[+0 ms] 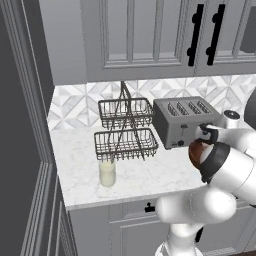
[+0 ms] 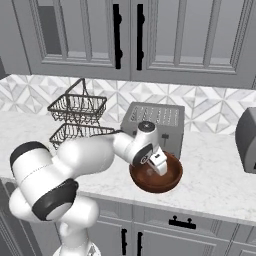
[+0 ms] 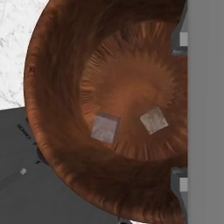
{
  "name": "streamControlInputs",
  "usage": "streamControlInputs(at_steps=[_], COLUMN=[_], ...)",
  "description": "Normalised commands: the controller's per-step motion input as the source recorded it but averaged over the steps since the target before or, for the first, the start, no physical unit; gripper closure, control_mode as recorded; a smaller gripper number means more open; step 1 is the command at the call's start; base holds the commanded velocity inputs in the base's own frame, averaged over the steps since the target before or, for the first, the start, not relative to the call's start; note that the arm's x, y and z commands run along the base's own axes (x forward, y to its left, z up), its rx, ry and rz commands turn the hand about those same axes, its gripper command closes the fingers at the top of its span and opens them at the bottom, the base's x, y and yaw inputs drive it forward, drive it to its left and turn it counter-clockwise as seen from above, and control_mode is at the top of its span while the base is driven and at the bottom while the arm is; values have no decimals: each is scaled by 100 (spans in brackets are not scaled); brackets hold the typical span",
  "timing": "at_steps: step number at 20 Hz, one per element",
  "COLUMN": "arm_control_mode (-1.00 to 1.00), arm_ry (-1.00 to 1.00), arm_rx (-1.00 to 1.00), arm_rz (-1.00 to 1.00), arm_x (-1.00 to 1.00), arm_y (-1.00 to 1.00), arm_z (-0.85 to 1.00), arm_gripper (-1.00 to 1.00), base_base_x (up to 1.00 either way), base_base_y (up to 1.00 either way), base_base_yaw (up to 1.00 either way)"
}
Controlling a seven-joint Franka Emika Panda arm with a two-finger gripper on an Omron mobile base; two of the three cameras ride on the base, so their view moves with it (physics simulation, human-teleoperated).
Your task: Grab a lemon wedge from the fridge and one ice cube from the ice bowl, and put them in the glass of lemonade.
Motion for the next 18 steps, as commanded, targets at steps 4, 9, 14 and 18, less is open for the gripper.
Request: streamControlInputs(at_steps=[4,9,14,18], arm_control_mode=[-100,-100,-100,-100], arm_ry=[0,0,0,0], arm_rx=[1,2,0,0], arm_rz=[0,0,0,0], arm_x=[12,11,24,22], arm_y=[-15,-15,-2,0], arm_z=[-8,-5,-12,-16], arm_gripper=[-100,-100,-100,-100], base_base_x=[0,0,0,0], base_base_y=[0,0,0,0], base_base_yaw=[0,0,0,0])
